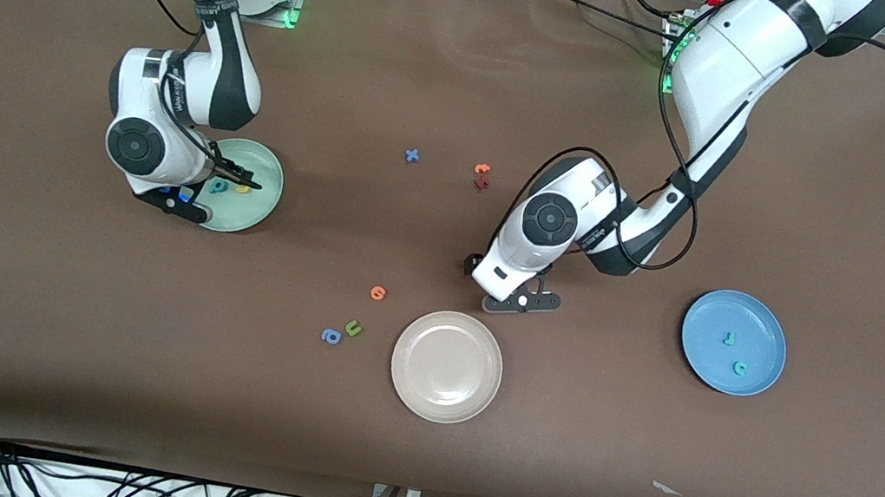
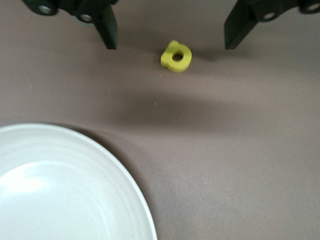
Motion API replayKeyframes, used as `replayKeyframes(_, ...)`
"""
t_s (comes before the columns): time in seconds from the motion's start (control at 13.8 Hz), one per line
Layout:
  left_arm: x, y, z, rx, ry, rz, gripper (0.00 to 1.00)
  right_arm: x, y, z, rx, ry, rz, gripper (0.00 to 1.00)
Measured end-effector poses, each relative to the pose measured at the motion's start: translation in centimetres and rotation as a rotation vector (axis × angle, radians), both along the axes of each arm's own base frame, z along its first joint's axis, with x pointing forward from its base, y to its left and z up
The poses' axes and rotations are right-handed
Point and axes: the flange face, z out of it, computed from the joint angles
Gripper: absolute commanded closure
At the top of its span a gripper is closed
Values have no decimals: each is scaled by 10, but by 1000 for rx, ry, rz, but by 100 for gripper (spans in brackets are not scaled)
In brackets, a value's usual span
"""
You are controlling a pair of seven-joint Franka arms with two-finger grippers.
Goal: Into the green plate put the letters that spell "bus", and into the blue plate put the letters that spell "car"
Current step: 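Grasp the yellow a with the left gripper while the right gripper releases the s, then carry the yellow a to the blue plate while the right arm returns to rest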
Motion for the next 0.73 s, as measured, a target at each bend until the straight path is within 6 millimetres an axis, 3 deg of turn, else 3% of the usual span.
replayKeyframes(0.29,7,12,-16,18,10,18,36,46,23,106,54,-58,82,0)
replayKeyframes(0.51,6,9,-16,18,9,14,39,71,-5,178,92,-128,185,0)
replayKeyframes(0.73,3,4,-15,17,8,6,43,85,-35,239,97,-222,169,0)
